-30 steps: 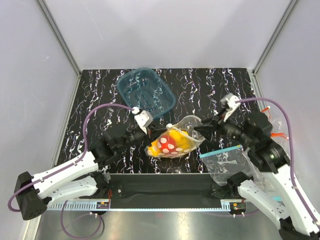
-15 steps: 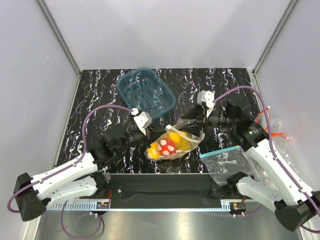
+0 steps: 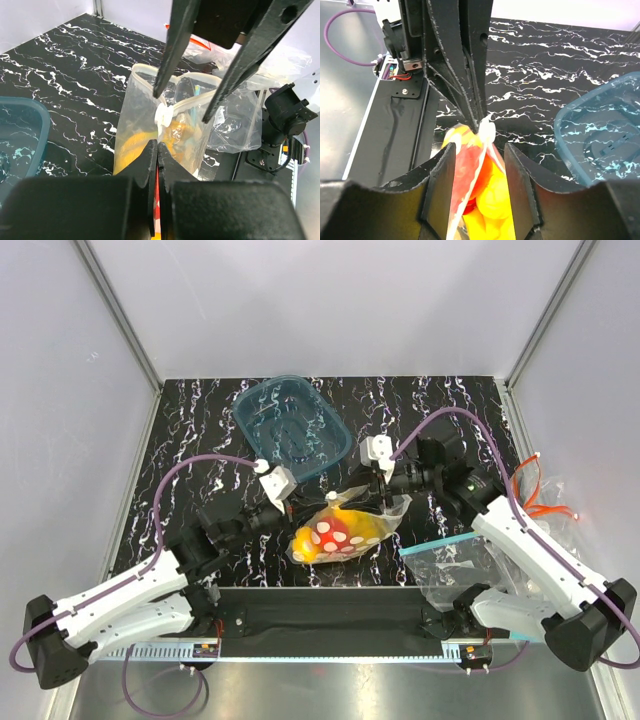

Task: Place the food in the zip-top bag and seal the zipper
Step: Zip the zipper food storage bag at the center of the board.

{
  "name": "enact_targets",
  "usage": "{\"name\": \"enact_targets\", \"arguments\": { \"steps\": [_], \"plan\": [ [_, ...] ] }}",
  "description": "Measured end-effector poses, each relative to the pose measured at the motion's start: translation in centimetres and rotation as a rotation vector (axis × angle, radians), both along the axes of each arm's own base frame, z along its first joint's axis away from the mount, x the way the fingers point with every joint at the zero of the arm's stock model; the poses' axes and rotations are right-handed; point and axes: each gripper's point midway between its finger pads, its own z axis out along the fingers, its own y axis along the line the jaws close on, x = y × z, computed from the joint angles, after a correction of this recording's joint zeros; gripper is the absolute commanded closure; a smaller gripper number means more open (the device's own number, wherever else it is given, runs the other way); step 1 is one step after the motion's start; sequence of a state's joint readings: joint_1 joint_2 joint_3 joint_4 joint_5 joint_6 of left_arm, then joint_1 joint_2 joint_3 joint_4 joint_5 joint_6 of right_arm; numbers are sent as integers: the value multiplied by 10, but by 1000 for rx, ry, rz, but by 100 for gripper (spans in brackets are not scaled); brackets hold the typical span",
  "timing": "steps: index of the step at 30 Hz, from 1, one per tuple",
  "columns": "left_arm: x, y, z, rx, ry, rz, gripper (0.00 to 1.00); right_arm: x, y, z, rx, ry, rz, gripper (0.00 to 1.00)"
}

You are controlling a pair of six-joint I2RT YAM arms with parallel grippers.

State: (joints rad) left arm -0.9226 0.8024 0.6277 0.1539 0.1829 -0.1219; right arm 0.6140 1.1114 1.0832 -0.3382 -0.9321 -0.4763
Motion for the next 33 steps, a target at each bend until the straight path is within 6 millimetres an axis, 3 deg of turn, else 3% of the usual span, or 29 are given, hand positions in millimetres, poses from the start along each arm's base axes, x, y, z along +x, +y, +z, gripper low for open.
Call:
{"name": "enact_targets", "arguments": {
  "steps": [7,14,20,23,24,26,27,28,30,33],
  "plan": [
    [-2,0,0,1,0,-10,100,2,7,0,-6,-8,19,48],
    [-3,-1,0,4,-7,-19,100,2,12,-5,-18,1,33,60],
    [-4,-2,-1,12,-13,-28,100,4,14,-7,-24,6,36,78],
    [-3,-2,-4,19,-11,-28,100,4,15,-6,-29,12,43,97],
    [-3,-2,-4,20,-11,-27,100,4,15,-6,-30,13,43,100],
    [-3,-2,-5,25,-14,-28,85,4,16,-7,-35,26,42,100],
    [-3,-2,-5,28,-19,-31,68,5,16,-7,-38,32,42,100],
    [-4,-2,-5,30,-22,-36,61,5,16,-7,-40,36,42,100],
    [-5,-2,-7,37,-22,-45,52,5,17,-6,-41,37,43,100],
    [-7,-2,-9,46,-17,-54,50,4,17,-5,-38,39,50,100]
  ]
}}
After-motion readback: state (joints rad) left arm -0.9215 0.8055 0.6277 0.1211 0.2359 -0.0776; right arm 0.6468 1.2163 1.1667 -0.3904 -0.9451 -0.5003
